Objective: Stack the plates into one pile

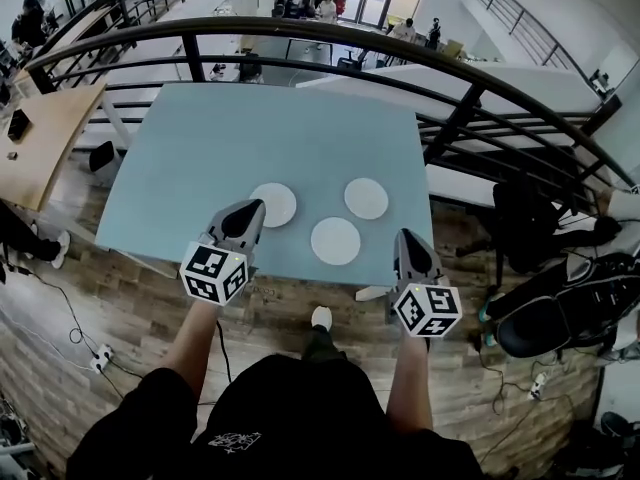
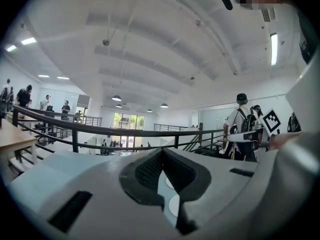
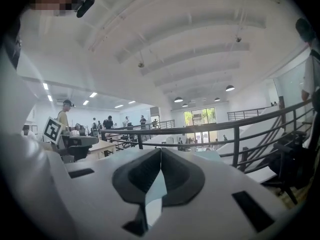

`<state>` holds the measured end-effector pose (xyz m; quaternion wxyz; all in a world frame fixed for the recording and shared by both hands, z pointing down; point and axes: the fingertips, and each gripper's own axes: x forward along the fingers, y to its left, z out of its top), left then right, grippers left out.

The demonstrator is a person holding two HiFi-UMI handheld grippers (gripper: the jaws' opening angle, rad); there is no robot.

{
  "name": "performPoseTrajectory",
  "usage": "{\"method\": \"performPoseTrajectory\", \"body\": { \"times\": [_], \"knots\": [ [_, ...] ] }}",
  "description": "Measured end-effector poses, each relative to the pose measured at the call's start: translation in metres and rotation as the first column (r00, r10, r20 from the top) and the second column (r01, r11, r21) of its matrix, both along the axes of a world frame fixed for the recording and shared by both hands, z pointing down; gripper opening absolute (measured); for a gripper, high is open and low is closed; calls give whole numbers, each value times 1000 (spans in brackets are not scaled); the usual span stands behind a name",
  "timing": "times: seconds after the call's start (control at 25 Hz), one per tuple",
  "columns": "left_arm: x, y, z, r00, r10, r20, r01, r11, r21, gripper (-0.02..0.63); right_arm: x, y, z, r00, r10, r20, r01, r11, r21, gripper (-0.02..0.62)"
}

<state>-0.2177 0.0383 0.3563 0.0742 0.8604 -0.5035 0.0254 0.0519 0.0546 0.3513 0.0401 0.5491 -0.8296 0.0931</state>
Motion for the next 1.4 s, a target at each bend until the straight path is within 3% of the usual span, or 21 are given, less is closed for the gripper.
{"method": "performPoseTrajectory", "body": {
  "times": [0.36,0.64,1.04,1.24,1.4],
  "knots": [
    [30,-69,5,999,-27,22,28,999,-32,8,19,-76,24,996,-89,-5,89,995,-41,8],
    [58,-96,48,999,-41,16,43,989,-140,8,33,-129,57,985,-172,20,173,981,-91,7],
    [101,-135,109,999,-52,-5,49,961,-273,8,52,-177,121,957,-289,19,286,936,-205,7],
    [117,-141,148,999,-7,44,23,930,-367,8,56,-185,155,948,-316,43,316,910,-270,6],
    [133,-128,192,994,99,55,-58,862,-504,8,53,-174,192,938,-331,105,346,860,-375,6]
  ]
}}
